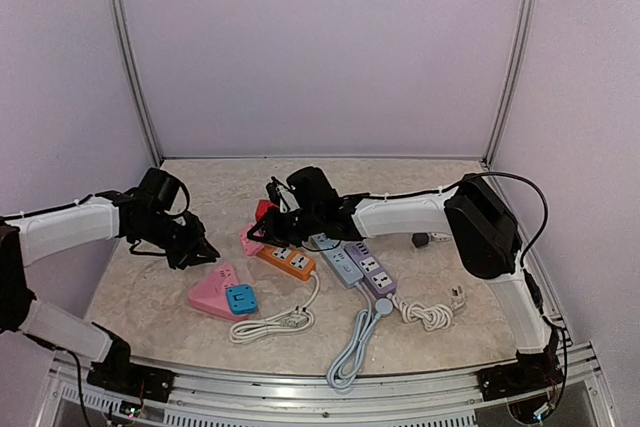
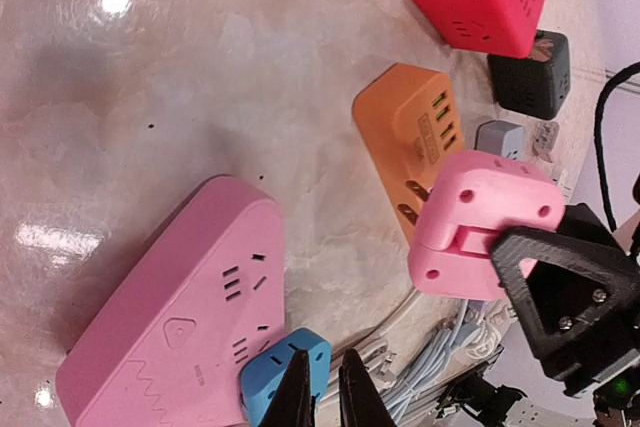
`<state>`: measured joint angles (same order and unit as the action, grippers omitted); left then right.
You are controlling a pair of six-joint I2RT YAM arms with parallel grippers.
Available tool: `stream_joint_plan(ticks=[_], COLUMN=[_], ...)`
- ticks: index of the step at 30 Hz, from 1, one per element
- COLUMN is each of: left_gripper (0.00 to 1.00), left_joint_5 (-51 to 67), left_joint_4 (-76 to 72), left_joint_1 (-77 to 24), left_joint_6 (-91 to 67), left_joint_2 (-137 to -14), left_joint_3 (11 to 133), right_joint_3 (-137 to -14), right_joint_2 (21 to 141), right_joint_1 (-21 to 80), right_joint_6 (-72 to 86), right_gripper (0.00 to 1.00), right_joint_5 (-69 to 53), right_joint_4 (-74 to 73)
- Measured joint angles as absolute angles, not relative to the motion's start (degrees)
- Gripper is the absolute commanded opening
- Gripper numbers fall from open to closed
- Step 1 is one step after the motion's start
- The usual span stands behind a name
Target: Pull the plug off the socket
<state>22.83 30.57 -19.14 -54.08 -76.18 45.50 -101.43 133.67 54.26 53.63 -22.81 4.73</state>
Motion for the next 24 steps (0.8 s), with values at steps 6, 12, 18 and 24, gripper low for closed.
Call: stream_joint_plan(ticks=[6,12,18,24], left_gripper=[0.11,0.11,0.11,0.11], left_joint_5=[21.96,21.32,20.71,20.51], left_joint_4=[32.12,33.91,34.74,35.11], left_joint_1=[-19.27,-19.33,-19.33,-19.33], left_joint_6=[-52.95,-52.42,-52.4,-52.42], left_joint_2=[-75.16,-75.05,-74.61,-74.19], left_joint_3=[49.84,49.89,49.87,49.58], right_joint_3=[-103.22,-108.49,-109.97,-110.06], right_joint_2=[131.33,131.35,131.46,132.53], right_joint_1=[54.76,56.9,57.93,57.98], right_joint_6=[43.46,36.36,33.32,31.7], right_gripper=[0.08,0.08,0.08,0.08], right_joint_5=[-16.16,-11.46,-11.27,-11.31], right_joint_4=[-7.66,-17.23,-20.78,-23.55])
